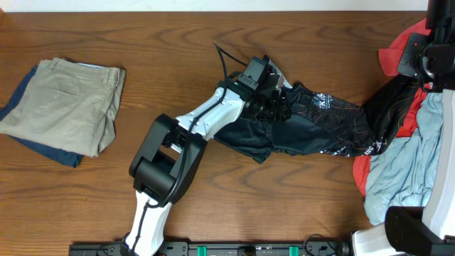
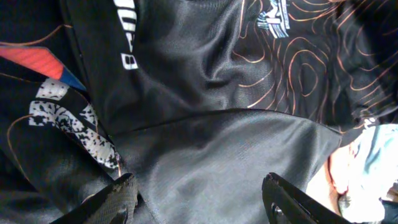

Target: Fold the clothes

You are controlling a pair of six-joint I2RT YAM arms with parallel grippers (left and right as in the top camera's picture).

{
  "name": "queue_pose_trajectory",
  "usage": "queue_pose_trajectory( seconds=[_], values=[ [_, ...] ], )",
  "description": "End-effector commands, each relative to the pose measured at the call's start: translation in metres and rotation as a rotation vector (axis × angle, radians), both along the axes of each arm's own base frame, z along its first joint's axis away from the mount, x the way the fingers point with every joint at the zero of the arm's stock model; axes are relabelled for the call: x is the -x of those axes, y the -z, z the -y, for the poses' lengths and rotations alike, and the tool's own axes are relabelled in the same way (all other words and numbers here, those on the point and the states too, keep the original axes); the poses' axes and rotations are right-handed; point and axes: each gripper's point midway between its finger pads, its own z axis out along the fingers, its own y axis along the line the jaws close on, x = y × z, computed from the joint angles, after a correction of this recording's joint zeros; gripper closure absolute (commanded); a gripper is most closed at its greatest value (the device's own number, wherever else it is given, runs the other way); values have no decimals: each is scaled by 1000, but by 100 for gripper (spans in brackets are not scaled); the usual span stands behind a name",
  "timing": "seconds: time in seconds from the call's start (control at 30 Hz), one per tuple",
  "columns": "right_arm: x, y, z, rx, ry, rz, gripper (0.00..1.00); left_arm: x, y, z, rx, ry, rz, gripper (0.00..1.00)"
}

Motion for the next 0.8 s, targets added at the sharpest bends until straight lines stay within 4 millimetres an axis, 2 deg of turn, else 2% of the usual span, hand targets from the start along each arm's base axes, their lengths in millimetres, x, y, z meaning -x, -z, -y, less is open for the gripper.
queue_pose_trajectory(
  seconds=[0.0,0.3,0.47,0.57,0.77],
  values=[
    [1,0,3,-6,22,7,99,-3,11,-4,-38,-26,2,34],
    [1,0,3,-6,22,7,99,-5,16,-7,-60,-39,5,34],
    [1,0,3,-6,22,7,99,-1,32,-7,-75,-57,-41,34],
    [1,0,3,-6,22,7,99,4,36,-2,-76,-49,-51,38],
    [1,0,3,-6,22,7,99,9,33,12,-54,-26,-36,38]
  ],
)
